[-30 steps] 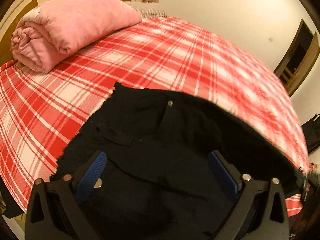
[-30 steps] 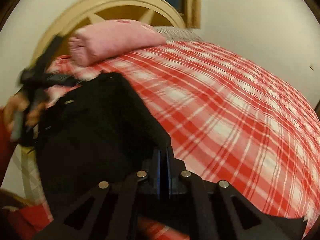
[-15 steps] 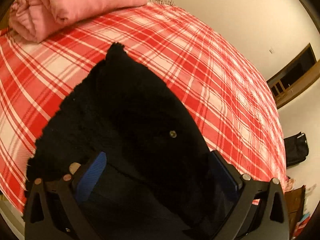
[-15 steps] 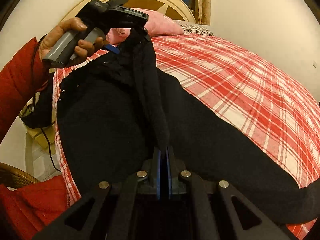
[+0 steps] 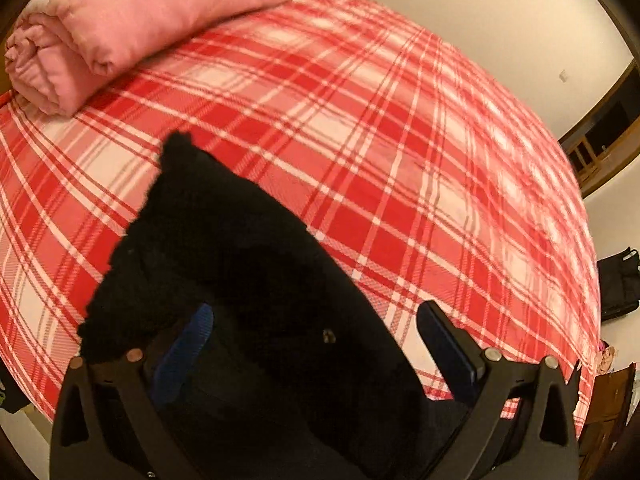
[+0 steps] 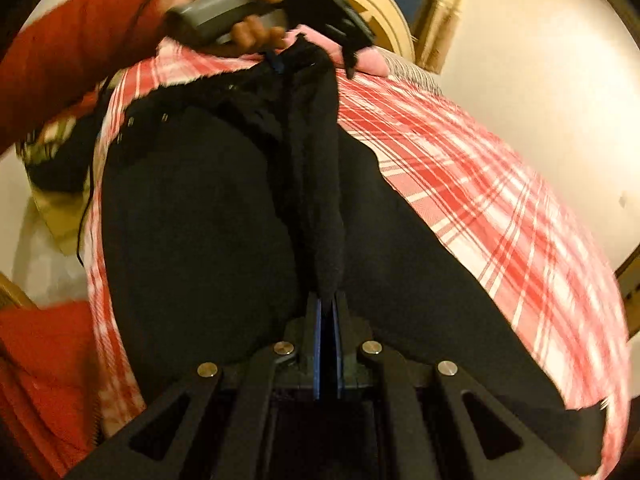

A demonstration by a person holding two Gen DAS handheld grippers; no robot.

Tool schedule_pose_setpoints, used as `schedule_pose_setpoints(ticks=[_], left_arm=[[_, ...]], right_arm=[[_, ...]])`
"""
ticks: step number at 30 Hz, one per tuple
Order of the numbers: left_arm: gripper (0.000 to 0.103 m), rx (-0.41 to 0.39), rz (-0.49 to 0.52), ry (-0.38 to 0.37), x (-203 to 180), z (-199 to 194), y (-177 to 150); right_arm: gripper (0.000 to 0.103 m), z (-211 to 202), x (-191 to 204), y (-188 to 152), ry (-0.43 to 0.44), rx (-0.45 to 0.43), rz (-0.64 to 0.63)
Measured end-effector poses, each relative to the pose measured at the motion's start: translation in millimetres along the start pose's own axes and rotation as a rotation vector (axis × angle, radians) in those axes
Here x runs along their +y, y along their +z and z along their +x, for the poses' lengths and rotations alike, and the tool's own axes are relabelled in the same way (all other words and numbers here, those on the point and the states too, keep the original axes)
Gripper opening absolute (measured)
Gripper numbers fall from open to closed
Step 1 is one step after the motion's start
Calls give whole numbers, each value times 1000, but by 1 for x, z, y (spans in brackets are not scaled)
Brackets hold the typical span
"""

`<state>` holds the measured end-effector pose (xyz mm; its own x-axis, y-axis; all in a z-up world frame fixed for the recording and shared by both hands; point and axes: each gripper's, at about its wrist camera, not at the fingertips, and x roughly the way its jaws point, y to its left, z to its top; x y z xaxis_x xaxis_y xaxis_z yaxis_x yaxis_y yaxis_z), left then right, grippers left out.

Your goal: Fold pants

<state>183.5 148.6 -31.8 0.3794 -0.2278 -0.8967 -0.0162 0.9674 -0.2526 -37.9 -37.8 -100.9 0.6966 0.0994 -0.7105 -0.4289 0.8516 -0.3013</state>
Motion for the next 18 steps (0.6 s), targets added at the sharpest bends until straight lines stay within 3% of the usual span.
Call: schedule_pose_setpoints(ticks=[3,5,7,8,11,15,18], left_arm=[[99,5,5,23,-2,3,-3],[64,-18,11,51,1,2,-6],[37,-24,-4,7,8,1,-11],[30,-51,-24,-20,15,-4,-15],[18,-107,-55,-115,28,-20,-23],[17,-172,-55,-208,41,-61,-45],[17,-202,-47,-250,51,-92,-68]], right_arm=[[5,2,-2,-2,7,0,3],[5,1,-14,-2,47,-12,73],[5,-2,-30,-1,104,-29,171],[5,-4,-38,0,127,-37,210],[5,-22,-64,8,164,-88,295],[5,-62,-86,16,220,-159,340],[5,-97,-81,15,269,-189,317]])
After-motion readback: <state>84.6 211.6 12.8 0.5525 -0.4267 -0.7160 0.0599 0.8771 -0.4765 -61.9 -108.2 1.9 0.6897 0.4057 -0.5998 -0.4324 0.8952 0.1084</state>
